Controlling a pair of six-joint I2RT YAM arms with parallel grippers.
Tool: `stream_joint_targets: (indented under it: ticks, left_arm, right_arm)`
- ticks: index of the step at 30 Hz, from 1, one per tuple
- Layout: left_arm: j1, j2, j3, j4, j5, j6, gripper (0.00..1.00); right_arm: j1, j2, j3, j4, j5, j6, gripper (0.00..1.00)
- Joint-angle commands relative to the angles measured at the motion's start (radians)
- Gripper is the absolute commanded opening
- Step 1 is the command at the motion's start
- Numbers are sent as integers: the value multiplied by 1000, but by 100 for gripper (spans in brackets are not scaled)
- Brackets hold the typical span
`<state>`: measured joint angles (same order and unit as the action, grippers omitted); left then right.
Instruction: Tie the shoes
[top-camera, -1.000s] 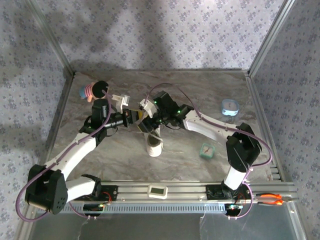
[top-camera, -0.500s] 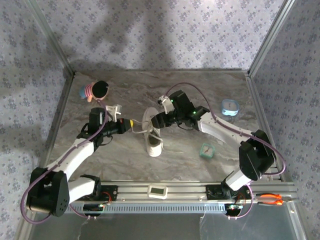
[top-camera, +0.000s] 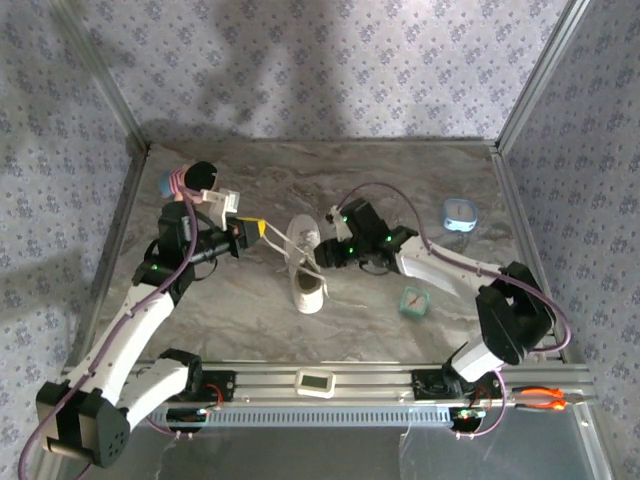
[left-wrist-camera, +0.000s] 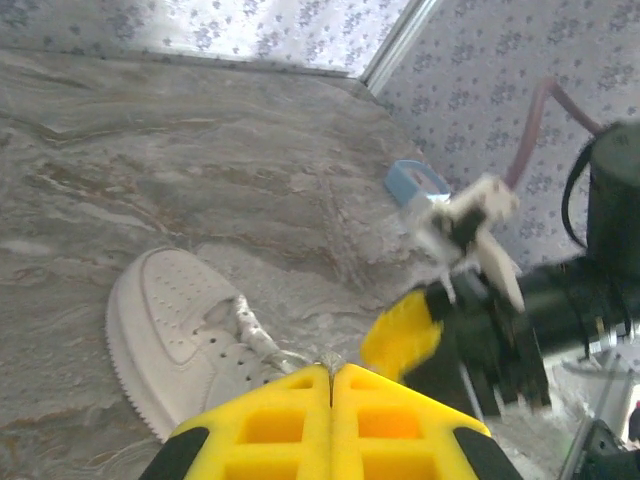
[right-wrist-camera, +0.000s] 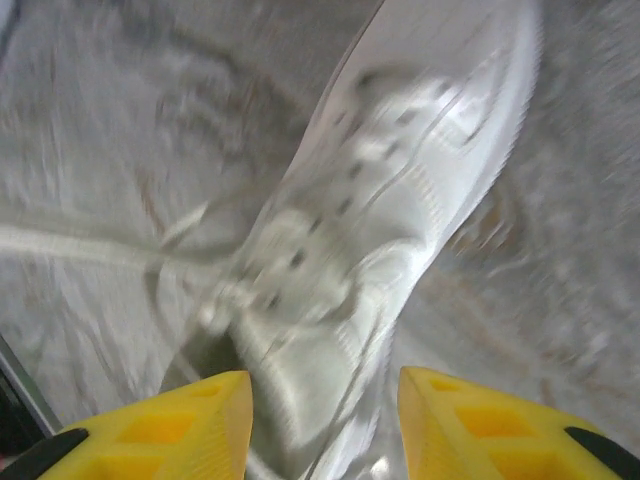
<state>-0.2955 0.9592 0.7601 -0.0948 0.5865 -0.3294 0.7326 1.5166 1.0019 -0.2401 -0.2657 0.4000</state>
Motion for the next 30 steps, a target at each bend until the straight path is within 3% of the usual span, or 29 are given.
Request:
stream_joint_targets:
  ticks: [1, 8, 15, 25, 27, 30]
  left_arm:
    - [-30, 41, 55, 1, 9, 33, 0]
    - [-57, 98, 115, -6, 9, 39, 0]
    - [-68, 119, 149, -13, 10, 41, 0]
    - [-73, 132, 161, -23, 1, 45, 0]
    - [-73, 139, 163, -24, -1, 45, 0]
    - [-74, 149, 170, -29, 0, 45, 0]
  right_arm:
    - [39, -69, -95, 29, 68, -67, 45]
    - [82, -133, -194, 51, 114, -127, 48]
    - [83, -99, -181, 51, 126, -221, 50]
    - [93, -34, -149, 122, -34, -402, 51]
    - [98, -25, -146, 132, -49, -429, 45]
    - [105, -25, -148, 141, -63, -451, 23]
